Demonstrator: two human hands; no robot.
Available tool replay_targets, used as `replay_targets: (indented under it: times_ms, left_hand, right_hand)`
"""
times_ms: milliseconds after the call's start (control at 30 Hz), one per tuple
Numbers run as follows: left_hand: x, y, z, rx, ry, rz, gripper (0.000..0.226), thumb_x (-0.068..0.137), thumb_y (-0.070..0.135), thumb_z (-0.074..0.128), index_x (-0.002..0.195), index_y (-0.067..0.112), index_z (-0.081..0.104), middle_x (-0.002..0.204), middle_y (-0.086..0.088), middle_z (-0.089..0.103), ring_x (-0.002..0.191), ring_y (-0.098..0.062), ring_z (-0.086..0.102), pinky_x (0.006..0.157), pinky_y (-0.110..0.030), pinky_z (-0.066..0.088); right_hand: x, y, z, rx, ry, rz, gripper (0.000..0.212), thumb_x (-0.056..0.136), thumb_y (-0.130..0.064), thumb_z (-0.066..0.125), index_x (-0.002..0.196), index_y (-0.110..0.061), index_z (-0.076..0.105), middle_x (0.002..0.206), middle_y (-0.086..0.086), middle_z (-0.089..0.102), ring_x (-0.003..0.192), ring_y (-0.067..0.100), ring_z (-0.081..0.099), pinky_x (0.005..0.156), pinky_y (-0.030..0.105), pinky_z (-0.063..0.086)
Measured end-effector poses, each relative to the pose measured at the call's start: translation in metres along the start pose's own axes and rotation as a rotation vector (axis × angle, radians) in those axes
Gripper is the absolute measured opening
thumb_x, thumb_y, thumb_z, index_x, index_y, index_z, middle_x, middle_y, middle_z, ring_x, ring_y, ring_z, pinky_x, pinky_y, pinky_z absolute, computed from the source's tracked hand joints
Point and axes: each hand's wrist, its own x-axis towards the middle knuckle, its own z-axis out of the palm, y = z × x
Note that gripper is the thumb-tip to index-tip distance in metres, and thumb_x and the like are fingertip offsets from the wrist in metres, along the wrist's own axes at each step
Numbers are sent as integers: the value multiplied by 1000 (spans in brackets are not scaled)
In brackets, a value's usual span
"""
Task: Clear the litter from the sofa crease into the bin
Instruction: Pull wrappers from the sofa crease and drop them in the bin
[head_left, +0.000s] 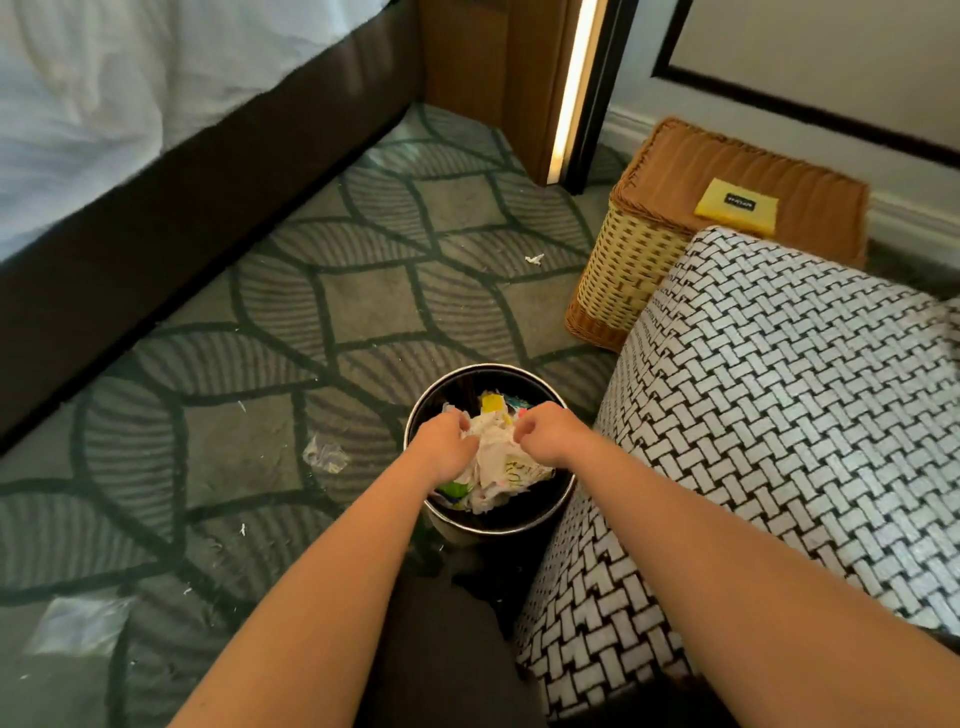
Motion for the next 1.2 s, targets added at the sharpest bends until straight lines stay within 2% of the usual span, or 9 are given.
replay_targets:
  times_ms: [133,267,433,567,733,933,1067,1133,1200]
  left_hand:
    - [-37,38,-21,64,22,87,30,95,23,45,121,10,53,124,-9,57,111,-25,53,90,-32,42]
    - [-79,86,-47,83,68,179,28,95,20,47,118,9,57,121,-10,59,108,-25,55,86,-29,43]
    - [-138,148,-69,122,115,303,30,96,23,45,119,9,56,125,-8,57,114,-23,52,91,-29,39]
    - [-180,186,-68,163,96,379,28,95,26,44,115,12,58,120,-5,59,102,-17,52,81,-26,37]
    - [-230,223,-47,235,44,490,30,96,28,43,118,13,57,123,-4,58,110,-18,54,89,-29,41]
    - [-282,273,1,189,-44,643,28,97,30,44,118,18,56,124,0,59,108,-15,58,93,-30,46]
    - [-316,307,47,219,-149,754,30,97,31,44,121,18,54,130,-1,56,115,-15,54,92,-25,41]
    - [-331,322,71,251,-192,809,30,97,31,44,122,17,54,129,-1,57,115,-14,54,90,-22,40]
    - [-344,333,95,269,-234,847,30,97,30,44,122,17,54,127,0,57,111,-12,54,88,-22,39]
  right_hand:
    - [-48,-6,-39,-1,68,-82,27,94,-16,47,107,-7,69,119,13,62,113,28,54,94,31,44]
    - [-97,-17,-76,-42,96,-156,28,92,-10,44,108,-5,67,116,14,63,109,29,56,92,33,46]
    - [-162,-7,-122,-37,190,-165,26,90,-10,47,110,-4,63,113,16,63,107,31,59,86,34,46]
    - [-214,13,-152,-67,232,-195,30,92,-9,42,113,3,60,117,19,60,106,31,58,92,37,48]
    - [-279,49,-178,12,287,-212,30,93,-9,42,117,-6,60,118,14,61,104,27,61,86,35,51]
    - [-360,109,-186,11,373,-239,28,94,-13,43,117,-8,59,121,9,60,101,19,59,96,37,46]
    - [-408,171,-181,31,438,-149,25,95,-18,46,116,-12,58,119,6,61,105,16,57,97,35,44]
    - [-430,205,-175,85,457,-99,25,95,-17,46,117,-11,58,116,6,62,101,14,57,91,30,45]
    - [-450,238,-164,118,483,-49,26,94,-15,46,117,-10,57,116,5,62,104,14,57,88,26,45]
